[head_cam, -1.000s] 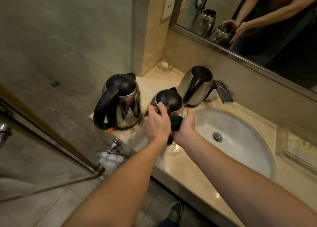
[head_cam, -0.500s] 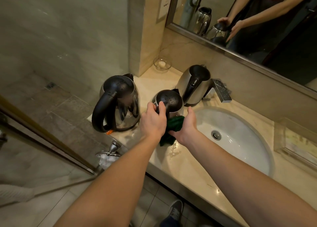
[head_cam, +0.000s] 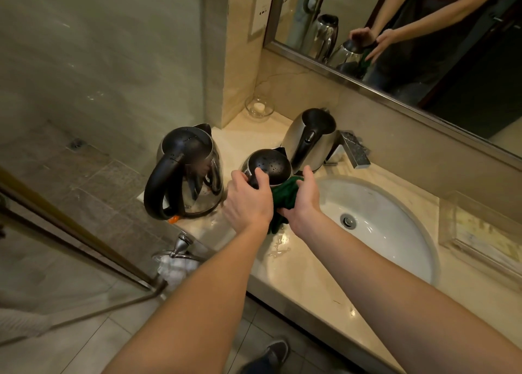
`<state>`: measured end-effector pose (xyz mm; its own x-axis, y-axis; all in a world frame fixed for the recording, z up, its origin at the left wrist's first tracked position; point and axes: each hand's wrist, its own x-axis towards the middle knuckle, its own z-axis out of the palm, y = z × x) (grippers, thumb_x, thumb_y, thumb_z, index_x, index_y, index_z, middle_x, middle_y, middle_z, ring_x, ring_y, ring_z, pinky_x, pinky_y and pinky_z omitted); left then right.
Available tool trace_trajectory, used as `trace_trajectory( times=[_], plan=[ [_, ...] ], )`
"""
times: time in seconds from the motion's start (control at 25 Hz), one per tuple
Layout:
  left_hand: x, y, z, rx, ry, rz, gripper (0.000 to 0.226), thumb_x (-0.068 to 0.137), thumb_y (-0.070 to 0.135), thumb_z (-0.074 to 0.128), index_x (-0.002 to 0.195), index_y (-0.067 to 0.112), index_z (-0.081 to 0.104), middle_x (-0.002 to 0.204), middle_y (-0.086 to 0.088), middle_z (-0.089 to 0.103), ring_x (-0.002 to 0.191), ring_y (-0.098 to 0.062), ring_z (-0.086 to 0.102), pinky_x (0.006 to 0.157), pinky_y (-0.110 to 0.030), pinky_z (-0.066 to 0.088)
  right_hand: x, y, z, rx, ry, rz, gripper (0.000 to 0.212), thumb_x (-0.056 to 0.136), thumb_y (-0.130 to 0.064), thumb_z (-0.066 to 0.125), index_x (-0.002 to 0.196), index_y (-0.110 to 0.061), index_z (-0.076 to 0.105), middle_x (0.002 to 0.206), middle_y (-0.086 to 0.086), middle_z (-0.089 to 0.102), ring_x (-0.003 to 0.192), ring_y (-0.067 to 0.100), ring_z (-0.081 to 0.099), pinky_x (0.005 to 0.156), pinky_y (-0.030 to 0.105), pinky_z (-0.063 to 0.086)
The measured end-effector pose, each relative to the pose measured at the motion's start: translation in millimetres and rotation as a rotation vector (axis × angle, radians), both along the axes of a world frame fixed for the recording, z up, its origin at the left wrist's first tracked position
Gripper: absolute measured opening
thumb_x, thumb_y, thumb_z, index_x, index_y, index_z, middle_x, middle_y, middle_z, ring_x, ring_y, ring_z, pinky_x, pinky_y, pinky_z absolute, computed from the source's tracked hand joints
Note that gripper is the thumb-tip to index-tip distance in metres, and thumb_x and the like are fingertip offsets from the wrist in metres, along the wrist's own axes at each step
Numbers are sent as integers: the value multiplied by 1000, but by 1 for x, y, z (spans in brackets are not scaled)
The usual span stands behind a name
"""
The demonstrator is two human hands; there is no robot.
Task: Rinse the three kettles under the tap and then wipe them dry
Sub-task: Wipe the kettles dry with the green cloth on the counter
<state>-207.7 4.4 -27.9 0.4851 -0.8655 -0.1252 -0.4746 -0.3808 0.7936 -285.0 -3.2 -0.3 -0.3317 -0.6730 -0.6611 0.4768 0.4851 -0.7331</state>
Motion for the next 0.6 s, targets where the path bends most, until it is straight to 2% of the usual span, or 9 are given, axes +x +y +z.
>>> trace_trajectory(
  times=[0.12, 0.16, 0.28, 0.44, 0.6],
  plan=[
    [-7, -9, 4, 54, 33, 107, 45, 101, 52, 30, 100, 12, 50, 91, -5, 57, 78, -26, 52, 70, -35, 29, 0, -3, 4, 14, 42, 46, 41, 99, -51, 40, 127, -22, 48, 96, 0, 55, 105, 25, 54, 92, 43, 44],
    [-7, -12, 3, 63, 4, 116, 49, 102, 52, 28, 102, 10, 53, 91, -7, 59, 80, -28, 56, 69, -35, 30, 0, -4, 2, 26, 45, 70, 42, 99, -52, 40, 126, -22, 48, 103, 3, 59, 105, 25, 54, 90, 42, 44],
    [-5, -14, -3, 29, -73, 96, 53, 102, 52, 27, 102, 8, 57, 82, -7, 57, 81, -30, 60, 67, -34, 33, -2, -5, -8, 69, 3, 129, 57, 96, -59, 39, 138, -20, 46, 133, 9, 56, 125, 28, 51, 102, 45, 42],
    [-7, -13, -7, -18, -88, 119, 54, 101, 52, 31, 95, 8, 61, 83, -13, 67, 84, -34, 62, 69, -38, 40, -15, -7, -11, 126, -102, 146, 72, 93, -66, 37, 146, -18, 40, 143, 12, 51, 135, 31, 44, 113, 53, 33],
    [-2, -17, -8, -57, -122, 91, 56, 100, 55, 33, 84, 8, 61, 74, -10, 62, 77, -30, 60, 71, -39, 48, -27, -10, -10, 156, -106, 170, 72, 96, -63, 37, 150, -16, 31, 151, 14, 41, 142, 33, 34, 115, 53, 27]
  ],
)
